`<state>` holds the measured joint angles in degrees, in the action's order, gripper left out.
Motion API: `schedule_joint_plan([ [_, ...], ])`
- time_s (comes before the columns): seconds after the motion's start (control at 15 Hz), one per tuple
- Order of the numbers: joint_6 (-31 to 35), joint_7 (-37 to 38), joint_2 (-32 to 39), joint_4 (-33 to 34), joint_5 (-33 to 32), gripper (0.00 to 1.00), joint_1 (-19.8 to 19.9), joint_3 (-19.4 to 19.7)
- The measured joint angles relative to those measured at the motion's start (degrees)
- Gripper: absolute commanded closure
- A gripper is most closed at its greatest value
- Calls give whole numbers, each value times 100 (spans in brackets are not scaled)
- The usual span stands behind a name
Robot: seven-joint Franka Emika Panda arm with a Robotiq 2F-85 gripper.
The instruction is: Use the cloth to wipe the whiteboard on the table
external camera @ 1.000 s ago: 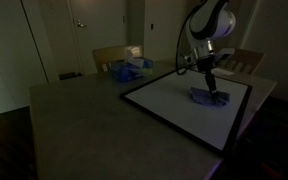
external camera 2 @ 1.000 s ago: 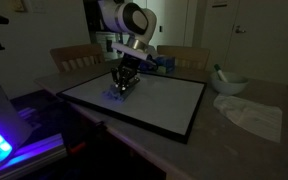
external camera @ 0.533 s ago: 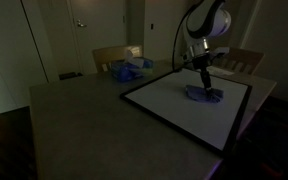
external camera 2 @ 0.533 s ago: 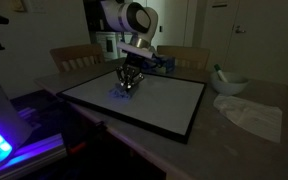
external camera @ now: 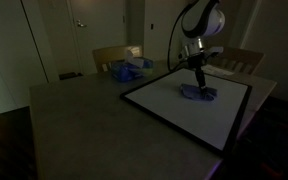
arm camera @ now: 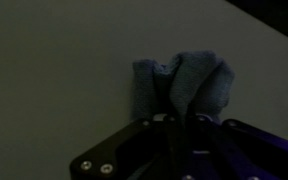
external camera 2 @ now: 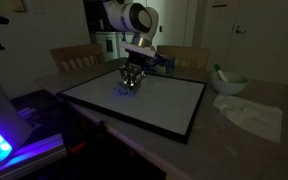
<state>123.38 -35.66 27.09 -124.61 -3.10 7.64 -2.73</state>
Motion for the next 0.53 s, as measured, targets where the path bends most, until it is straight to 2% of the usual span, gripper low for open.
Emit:
schedule_joint_plan([
  [0.33,47,247,96,209,1,98,-55,-1],
  [0.53,170,783,110,245,-289,98,-202,17],
])
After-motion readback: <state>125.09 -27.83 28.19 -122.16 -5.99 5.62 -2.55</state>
